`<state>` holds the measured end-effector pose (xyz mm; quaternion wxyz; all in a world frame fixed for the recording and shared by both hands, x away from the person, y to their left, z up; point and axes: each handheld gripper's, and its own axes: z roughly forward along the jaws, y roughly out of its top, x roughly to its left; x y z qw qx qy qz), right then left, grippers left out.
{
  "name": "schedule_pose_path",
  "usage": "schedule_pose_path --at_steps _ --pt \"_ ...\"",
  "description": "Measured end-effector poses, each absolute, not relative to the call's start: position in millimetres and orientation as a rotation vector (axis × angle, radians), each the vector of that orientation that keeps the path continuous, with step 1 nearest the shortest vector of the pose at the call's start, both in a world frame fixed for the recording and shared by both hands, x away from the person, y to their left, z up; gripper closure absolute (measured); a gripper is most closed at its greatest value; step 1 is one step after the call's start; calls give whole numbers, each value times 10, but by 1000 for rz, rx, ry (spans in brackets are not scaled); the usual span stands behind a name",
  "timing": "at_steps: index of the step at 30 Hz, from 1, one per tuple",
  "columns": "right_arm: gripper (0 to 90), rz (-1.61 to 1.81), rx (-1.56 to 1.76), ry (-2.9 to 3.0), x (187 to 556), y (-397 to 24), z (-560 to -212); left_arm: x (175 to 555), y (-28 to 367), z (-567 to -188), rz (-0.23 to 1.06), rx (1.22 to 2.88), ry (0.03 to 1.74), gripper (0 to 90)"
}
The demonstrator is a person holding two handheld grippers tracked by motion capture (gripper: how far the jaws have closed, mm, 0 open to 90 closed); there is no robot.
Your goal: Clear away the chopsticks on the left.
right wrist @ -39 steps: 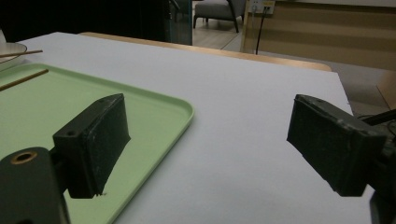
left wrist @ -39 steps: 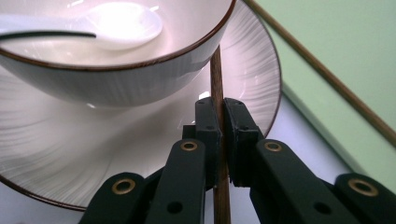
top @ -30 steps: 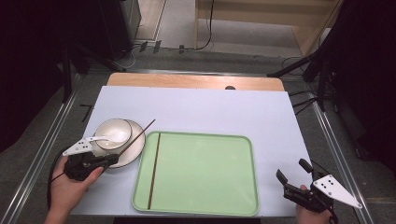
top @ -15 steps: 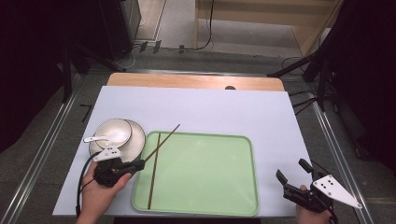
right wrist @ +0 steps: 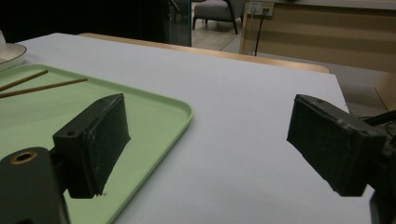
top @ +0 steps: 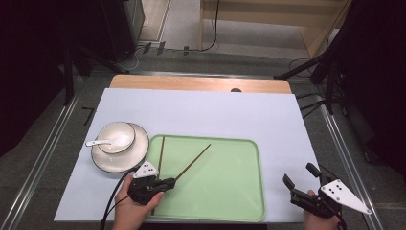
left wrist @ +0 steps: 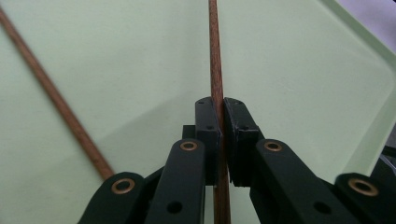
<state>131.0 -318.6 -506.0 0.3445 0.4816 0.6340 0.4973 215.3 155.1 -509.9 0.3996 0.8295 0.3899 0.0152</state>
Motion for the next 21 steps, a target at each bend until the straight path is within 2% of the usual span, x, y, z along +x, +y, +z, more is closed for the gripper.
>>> schedule_pose_path --at_steps 15,16,19,21 --pt "131 1293 1251 1644 1309 -3193 -5057 2086 1393 -5184 45 2133 1002 846" --pt "131 1293 1252 1644 1309 -3193 -5057 2090 1393 -5188 36 2133 1004 836" --pt "131 1292 1249 1645 1309 -3192 -5056 2103 1396 -5177 32 2113 1006 709" --pt "131 1294 1251 1640 1308 -3196 -5054 2126 1393 -5140 50 2096 1005 743"
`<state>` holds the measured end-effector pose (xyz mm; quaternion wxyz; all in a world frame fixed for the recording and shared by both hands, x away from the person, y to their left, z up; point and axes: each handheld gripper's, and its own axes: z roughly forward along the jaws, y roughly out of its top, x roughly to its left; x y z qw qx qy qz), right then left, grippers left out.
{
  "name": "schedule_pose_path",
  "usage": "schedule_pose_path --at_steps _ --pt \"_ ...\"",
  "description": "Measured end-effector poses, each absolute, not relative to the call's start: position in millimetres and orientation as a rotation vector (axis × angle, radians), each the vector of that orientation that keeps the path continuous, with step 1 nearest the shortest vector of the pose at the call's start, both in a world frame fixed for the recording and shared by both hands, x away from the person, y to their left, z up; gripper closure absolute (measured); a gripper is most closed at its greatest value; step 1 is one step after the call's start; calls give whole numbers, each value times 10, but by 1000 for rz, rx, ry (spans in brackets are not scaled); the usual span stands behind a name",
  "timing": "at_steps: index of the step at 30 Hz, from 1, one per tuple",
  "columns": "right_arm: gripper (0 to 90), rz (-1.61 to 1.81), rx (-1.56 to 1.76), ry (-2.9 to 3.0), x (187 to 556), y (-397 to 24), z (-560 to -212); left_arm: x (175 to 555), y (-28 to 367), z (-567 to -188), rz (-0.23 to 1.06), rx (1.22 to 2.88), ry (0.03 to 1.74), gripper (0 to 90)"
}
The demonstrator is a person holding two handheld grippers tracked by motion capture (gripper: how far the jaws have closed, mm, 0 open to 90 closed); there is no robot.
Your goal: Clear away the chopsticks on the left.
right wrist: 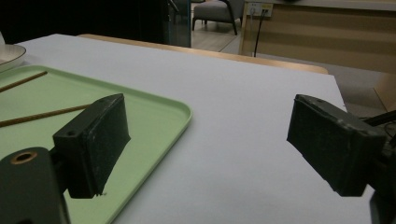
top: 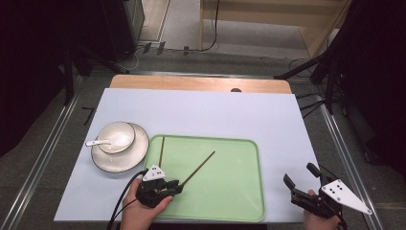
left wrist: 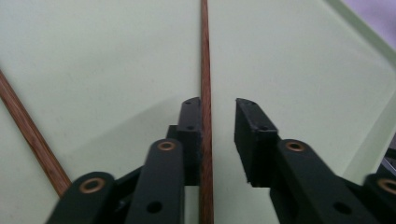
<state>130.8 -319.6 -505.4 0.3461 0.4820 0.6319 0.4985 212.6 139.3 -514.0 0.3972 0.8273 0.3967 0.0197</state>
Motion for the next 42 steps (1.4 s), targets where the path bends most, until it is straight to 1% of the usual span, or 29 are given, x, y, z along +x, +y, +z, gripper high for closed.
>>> schedule_pose_path --at_steps 3,6,11,17,21,31,42 --pt "131 1298 1256 1638 1309 -3201 -5054 2219 1324 -5054 61 2091 975 897" --pt "131 1301 1253 1637 1310 -3197 -5053 2320 1208 -5004 58 2103 941 900" --pt "131 1310 1248 1642 1311 -3181 -5050 2539 861 -4963 69 2131 900 900" --pt "131 1321 1256 1634 1307 -3200 -5053 2798 505 -5058 90 2171 899 900" --pt "131 1327 1259 1629 1306 -3220 -5057 2869 379 -5091 99 2183 895 900" --pt "131 1337 1259 1631 1321 -3220 -5060 3007 274 -5222 115 2210 947 900" --pt "131 1334 1260 1638 1328 -3216 -5067 3138 404 -5222 146 2183 1018 900"
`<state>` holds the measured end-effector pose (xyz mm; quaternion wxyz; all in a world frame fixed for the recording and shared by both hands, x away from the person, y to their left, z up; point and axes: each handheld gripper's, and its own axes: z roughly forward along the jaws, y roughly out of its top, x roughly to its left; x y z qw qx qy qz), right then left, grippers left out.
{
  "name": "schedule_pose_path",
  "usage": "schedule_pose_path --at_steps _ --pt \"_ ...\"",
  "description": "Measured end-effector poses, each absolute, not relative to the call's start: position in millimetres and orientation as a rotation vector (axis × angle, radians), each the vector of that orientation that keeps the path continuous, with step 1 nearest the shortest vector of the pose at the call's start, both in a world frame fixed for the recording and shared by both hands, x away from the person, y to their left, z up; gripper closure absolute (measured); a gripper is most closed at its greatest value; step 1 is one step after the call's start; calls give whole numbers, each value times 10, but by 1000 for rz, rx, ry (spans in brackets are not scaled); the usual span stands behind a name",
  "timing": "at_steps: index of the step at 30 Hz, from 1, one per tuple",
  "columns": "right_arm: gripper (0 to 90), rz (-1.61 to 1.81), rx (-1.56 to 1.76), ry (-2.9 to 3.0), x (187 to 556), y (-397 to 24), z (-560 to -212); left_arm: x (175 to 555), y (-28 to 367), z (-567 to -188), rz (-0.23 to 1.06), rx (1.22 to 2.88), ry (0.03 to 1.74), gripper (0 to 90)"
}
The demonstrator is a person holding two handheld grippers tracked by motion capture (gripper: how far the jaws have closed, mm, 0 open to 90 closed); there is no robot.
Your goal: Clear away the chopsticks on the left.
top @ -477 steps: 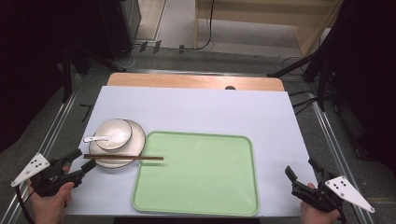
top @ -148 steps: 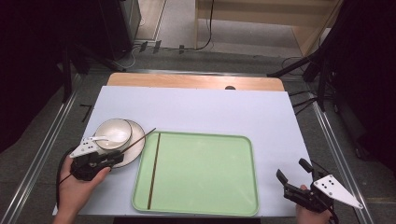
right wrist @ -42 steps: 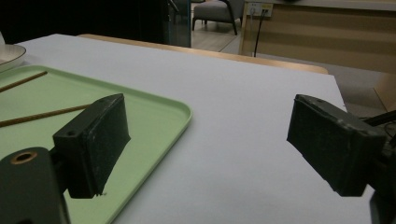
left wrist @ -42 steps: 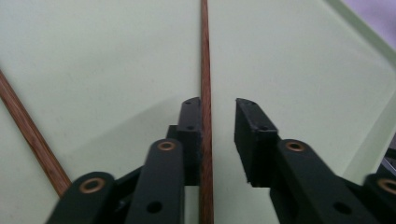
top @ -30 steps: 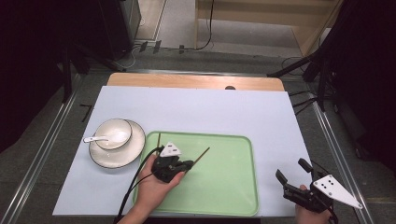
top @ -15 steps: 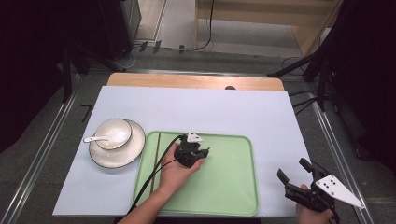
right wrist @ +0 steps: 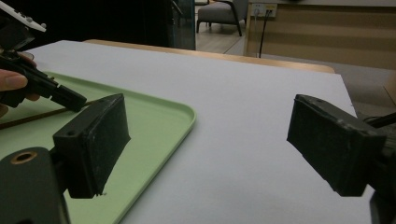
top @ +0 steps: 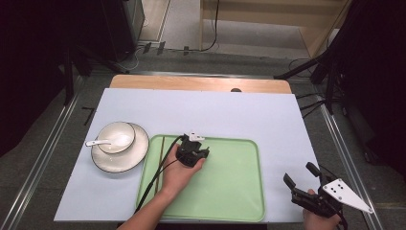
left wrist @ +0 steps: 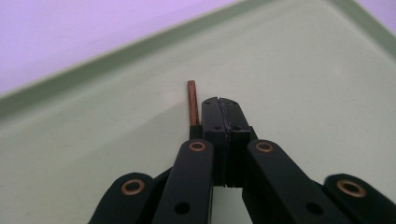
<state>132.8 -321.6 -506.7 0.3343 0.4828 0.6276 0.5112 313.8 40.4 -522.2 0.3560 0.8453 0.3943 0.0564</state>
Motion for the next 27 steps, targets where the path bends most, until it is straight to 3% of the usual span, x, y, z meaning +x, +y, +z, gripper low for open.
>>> schedule_pose_path --at_steps 27 --pt "131 1330 1263 1644 1339 -3211 -5072 3283 1207 -5184 222 2083 1236 900"
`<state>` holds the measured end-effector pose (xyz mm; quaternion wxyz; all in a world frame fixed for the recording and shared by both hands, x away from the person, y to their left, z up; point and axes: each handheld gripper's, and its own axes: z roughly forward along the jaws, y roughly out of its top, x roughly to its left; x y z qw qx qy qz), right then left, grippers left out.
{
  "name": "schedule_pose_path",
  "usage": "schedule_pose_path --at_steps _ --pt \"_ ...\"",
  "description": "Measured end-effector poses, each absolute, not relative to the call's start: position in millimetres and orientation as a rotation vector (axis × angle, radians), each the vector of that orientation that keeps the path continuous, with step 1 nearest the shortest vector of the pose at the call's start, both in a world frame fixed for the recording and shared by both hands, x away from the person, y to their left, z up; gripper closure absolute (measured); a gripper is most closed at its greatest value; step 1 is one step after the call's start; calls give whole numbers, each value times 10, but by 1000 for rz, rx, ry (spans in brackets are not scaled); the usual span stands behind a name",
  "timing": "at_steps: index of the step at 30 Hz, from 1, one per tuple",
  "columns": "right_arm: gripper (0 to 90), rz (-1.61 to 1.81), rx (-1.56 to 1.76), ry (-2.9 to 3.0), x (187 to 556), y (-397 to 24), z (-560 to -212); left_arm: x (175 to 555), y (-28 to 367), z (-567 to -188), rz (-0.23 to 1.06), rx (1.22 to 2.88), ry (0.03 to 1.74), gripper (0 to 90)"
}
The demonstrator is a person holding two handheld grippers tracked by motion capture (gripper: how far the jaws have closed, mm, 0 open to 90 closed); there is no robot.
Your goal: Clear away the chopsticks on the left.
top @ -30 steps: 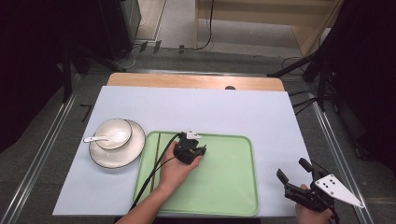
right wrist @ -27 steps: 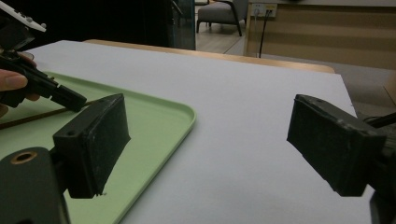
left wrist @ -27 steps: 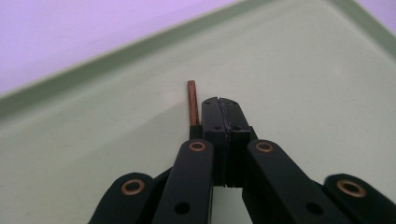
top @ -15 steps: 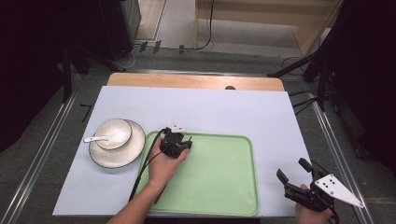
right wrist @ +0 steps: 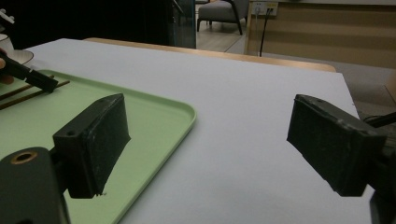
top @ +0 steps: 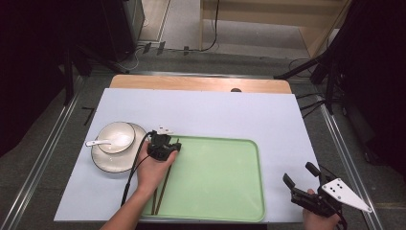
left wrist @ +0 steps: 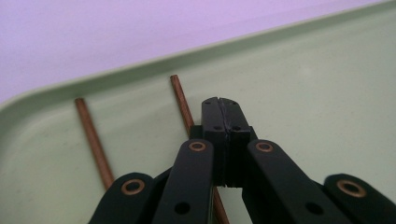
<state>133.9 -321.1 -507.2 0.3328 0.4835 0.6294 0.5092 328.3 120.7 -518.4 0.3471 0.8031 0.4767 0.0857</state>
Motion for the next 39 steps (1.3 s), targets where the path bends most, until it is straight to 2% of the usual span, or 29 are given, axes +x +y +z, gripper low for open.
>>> schedule_pose_path --at_steps 20,27,29,32,33,34,35,38,39 --pt "131 1328 1254 1650 1344 -3201 -5071 3253 1526 -5148 246 2020 1313 900" --pt "131 1330 1256 1651 1344 -3195 -5070 3230 1550 -5125 240 1996 1283 900" --pt "131 1329 1256 1651 1345 -3193 -5070 3202 1549 -5098 242 1990 1244 859" --pt "131 1327 1256 1653 1346 -3196 -5073 3143 1548 -5051 266 1972 1187 745" --pt "131 1328 1256 1653 1346 -3197 -5073 3114 1558 -5037 322 1974 1127 703" --pt "131 1329 1256 1652 1346 -3198 -5074 3097 1563 -5028 351 1977 1096 609" --pt "131 1328 1255 1652 1346 -3199 -5074 3069 1574 -5011 376 1977 1065 555" --pt "131 1328 1260 1652 1342 -3200 -5074 3005 1607 -4977 369 1969 1023 362" --pt "131 1328 1260 1652 1342 -3200 -5074 2980 1620 -4962 358 1967 1012 269"
